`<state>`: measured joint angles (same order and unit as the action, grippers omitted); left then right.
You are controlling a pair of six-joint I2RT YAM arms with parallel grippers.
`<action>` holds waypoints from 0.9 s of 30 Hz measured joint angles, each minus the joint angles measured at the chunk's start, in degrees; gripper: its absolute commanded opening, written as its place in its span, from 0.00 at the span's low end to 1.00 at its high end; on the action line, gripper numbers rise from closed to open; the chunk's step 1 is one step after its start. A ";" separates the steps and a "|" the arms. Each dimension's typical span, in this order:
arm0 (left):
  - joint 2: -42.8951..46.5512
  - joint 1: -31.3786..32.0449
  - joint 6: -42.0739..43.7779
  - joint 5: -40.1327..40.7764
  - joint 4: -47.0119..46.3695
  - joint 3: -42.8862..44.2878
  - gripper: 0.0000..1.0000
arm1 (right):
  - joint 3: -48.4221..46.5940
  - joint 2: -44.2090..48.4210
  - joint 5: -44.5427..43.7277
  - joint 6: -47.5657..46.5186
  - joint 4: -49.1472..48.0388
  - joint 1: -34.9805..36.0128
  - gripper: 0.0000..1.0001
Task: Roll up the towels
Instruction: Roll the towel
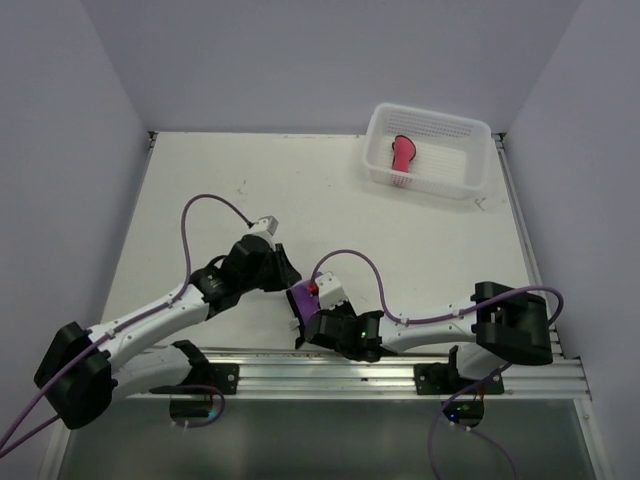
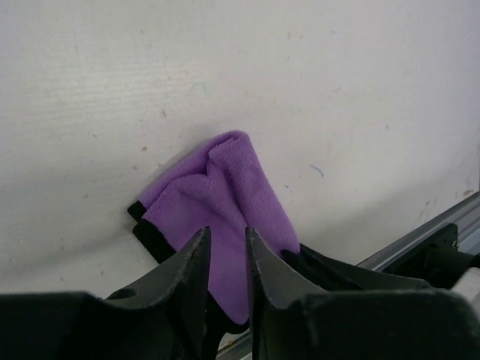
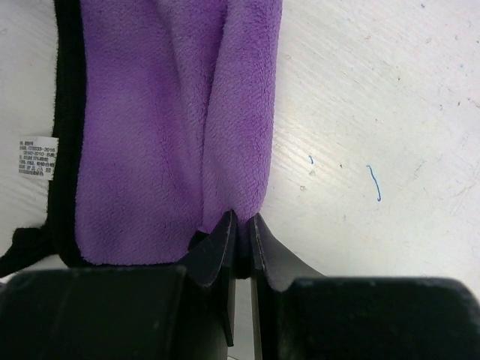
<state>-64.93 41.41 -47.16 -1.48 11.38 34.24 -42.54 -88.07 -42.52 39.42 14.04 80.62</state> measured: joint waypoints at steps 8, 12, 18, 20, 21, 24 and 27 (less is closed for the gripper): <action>-1.57 -0.48 -0.07 2.99 -3.30 -0.96 0.14 | 0.00 -0.04 0.02 0.85 0.13 0.00 0.00; -5.40 -0.48 -0.13 2.58 -5.46 -5.07 0.13 | -0.57 -0.59 0.00 0.83 0.59 0.00 0.00; -10.19 -0.48 0.04 2.12 -9.18 -5.99 0.11 | -1.49 -0.96 0.02 0.44 1.66 0.00 0.00; -11.56 -0.48 0.07 1.95 -10.47 -5.95 0.10 | -1.77 -1.22 0.02 0.15 1.97 0.00 0.00; -12.13 -0.48 0.09 1.90 -11.02 -5.73 0.10 | -1.84 -1.27 0.02 -0.09 2.14 0.00 0.00; -13.55 -0.50 0.26 1.92 -12.13 -4.96 0.09 | -2.01 -1.27 0.02 -1.33 2.80 0.00 0.00; -14.21 -0.50 0.46 1.95 -12.52 -4.50 0.09 | -2.25 -1.27 0.00 -2.86 3.43 0.00 0.00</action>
<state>-79.13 40.91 -46.70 0.47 -1.15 29.74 -44.80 -89.34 -42.52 36.56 17.47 80.62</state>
